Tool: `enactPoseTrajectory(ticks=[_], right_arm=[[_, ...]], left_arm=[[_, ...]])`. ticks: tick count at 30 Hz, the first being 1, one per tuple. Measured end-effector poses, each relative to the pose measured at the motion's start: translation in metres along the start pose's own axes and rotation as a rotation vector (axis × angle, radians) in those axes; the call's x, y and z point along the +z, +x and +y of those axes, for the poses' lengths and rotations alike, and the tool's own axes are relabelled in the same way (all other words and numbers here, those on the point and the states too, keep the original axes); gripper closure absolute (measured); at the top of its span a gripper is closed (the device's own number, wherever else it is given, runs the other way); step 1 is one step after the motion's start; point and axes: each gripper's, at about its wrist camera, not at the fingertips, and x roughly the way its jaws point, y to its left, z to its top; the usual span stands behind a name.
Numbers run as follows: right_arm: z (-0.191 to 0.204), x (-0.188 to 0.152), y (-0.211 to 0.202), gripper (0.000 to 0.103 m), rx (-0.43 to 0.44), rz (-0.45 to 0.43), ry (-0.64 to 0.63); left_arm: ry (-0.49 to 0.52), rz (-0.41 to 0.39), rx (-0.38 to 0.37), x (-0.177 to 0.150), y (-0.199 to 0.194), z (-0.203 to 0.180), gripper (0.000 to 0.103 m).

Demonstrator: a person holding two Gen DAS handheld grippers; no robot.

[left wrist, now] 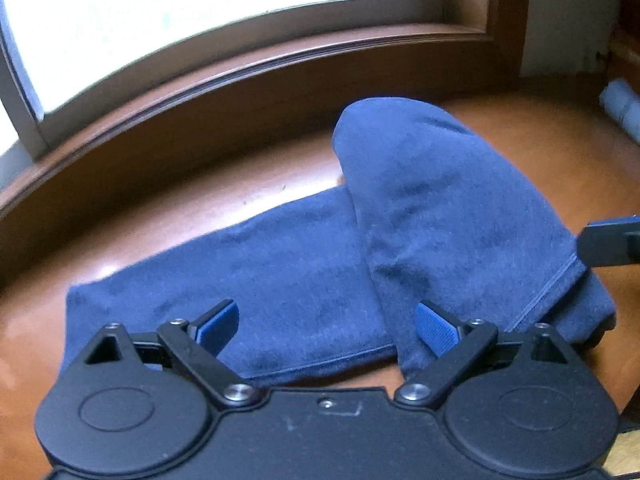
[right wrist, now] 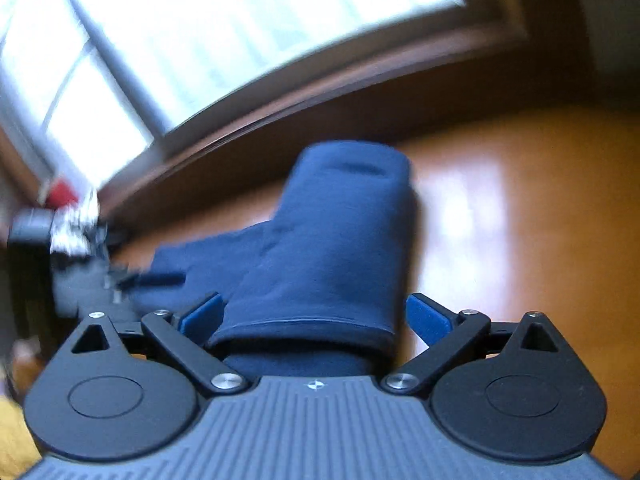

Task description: Fold clothes

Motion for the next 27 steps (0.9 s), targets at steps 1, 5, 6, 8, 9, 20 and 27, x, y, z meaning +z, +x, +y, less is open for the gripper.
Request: enactPoseTrajectory(ticks=[1,5,6,8,9,20,27], right_arm=[[-0.008,-0.001,0.003,0.003,0.004,0.011,0.037],[-0.031,-0.003,0.013,0.004,0.077,0.025,0.166],[-0.033,-0.002,0.015,0.004,0.092,0.029,0.172],[-0.035,0.001,0.023,0.004,0.122,0.047,0.168],[-0.036,0.003,0.028,0.004,0.143,0.060,0.170],[-0.030,0.003,0.032,0.000,0.248,0.061,0.141],[-0.035,0.005,0.034,0.000,0.270,0.085,0.121]], left_arm=[[-0.002,-0.008,0.002,0.002,-0.003,0.000,0.008],[-0.019,-0.007,-0.023,0.009,-0.009,0.002,0.008],[-0.012,0.003,-0.022,0.009,-0.008,0.001,0.008],[0.012,0.029,-0.018,0.009,-0.003,-0.003,0.008],[0.030,0.045,-0.014,0.008,0.002,-0.007,0.008],[-0.004,0.042,0.054,0.003,0.001,-0.003,0.002],[-0.007,0.091,0.062,-0.002,0.009,0.004,0.003]])
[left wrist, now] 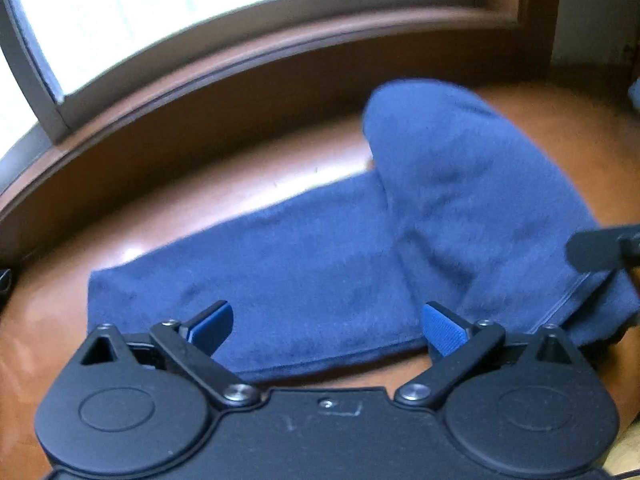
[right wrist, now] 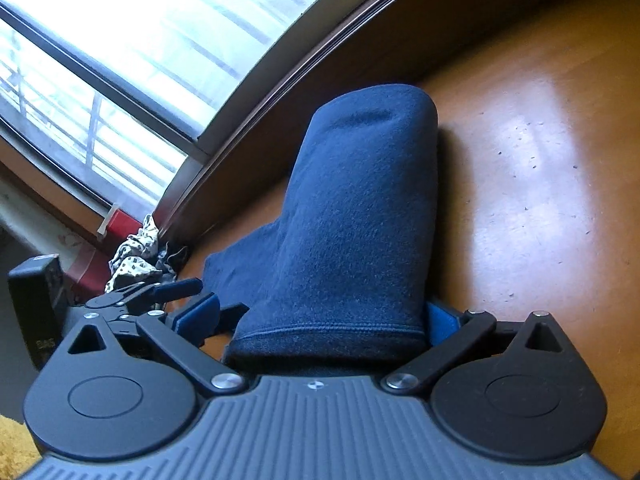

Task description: Fold clothes

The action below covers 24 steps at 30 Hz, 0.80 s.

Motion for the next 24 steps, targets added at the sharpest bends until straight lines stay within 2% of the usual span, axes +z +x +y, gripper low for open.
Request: enactPoseTrajectory(ticks=[4,7,9,11,12,14,16,20,22,24], right_arm=[[-0.001,0.000,0.001,0.000,0.004,-0.010,-0.002],[-0.003,-0.002,-0.003,0.001,0.010,-0.046,0.021],[-0.010,-0.002,-0.009,0.007,0.036,-0.072,0.084],[-0.018,-0.002,-0.017,0.013,0.055,-0.099,0.147],[-0.020,-0.001,-0.022,0.017,0.045,-0.113,0.157],[-0.022,0.000,-0.034,0.017,0.016,-0.139,0.158],[-0.022,0.000,-0.043,0.017,-0.015,-0.155,0.147],[-0.022,-0.001,-0.045,0.017,-0.054,-0.139,0.124],[-0.026,-0.001,-0.043,0.017,-0.061,-0.141,0.145],[-0.027,0.000,-0.039,0.015,-0.061,-0.147,0.155]], left_arm=[[0.032,-0.052,0.009,0.004,-0.011,-0.014,0.003],[0.082,-0.051,0.008,0.008,-0.007,-0.022,0.003],[0.109,-0.059,0.000,0.010,-0.002,-0.027,0.003],[0.120,-0.061,-0.045,0.016,0.001,-0.031,0.003],[0.123,-0.058,-0.064,0.019,0.002,-0.034,0.003],[0.135,-0.061,-0.087,0.022,0.001,-0.040,0.003],[0.142,-0.074,-0.080,0.021,-0.004,-0.044,0.003],[0.074,-0.108,-0.064,0.020,-0.021,-0.034,0.003],[0.082,-0.101,-0.088,0.022,-0.016,-0.029,0.003],[0.126,-0.067,-0.080,0.020,-0.005,-0.034,0.003]])
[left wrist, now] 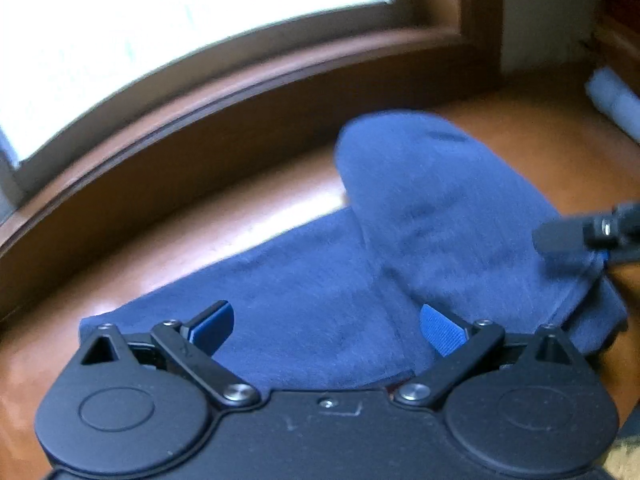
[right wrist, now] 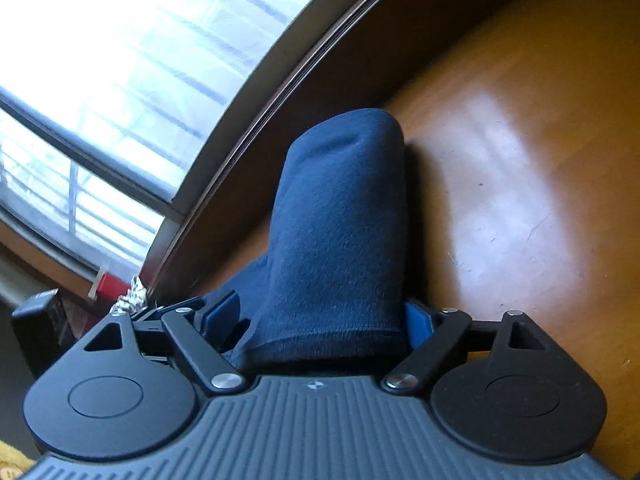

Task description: Fold clothes

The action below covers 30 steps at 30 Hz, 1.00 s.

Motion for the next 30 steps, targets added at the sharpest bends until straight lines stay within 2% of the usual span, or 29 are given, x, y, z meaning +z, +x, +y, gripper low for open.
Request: enactPoseTrajectory(ticks=[2,7,12,18,20,24,26,30], right_arm=[[0.003,0.000,0.007,0.012,0.001,0.016,-0.019],[0.017,-0.001,0.016,0.009,-0.021,0.030,-0.096],[0.034,0.000,0.009,0.010,-0.002,0.017,-0.136],[0.064,-0.001,0.013,0.010,-0.026,0.011,-0.252],[0.071,-0.001,0.014,0.010,-0.019,0.010,-0.283],[0.082,-0.003,0.022,0.010,-0.015,0.023,-0.331],[0.087,-0.005,0.025,0.010,-0.014,0.028,-0.364],[0.104,-0.009,0.033,0.010,-0.024,0.028,-0.443]], left_arm=[[0.035,0.001,0.014,-0.004,0.009,-0.011,0.003],[0.015,-0.004,0.015,-0.006,0.007,-0.011,0.003],[-0.036,-0.006,-0.013,-0.009,0.004,-0.002,0.004],[-0.150,-0.060,0.029,-0.018,-0.013,0.015,0.005],[-0.186,-0.068,-0.003,-0.022,-0.020,0.024,0.005],[-0.167,-0.039,-0.014,-0.026,-0.016,0.020,0.005],[-0.166,-0.041,-0.019,-0.028,-0.016,0.014,0.009],[-0.165,-0.047,-0.004,-0.032,-0.022,0.016,0.009]])
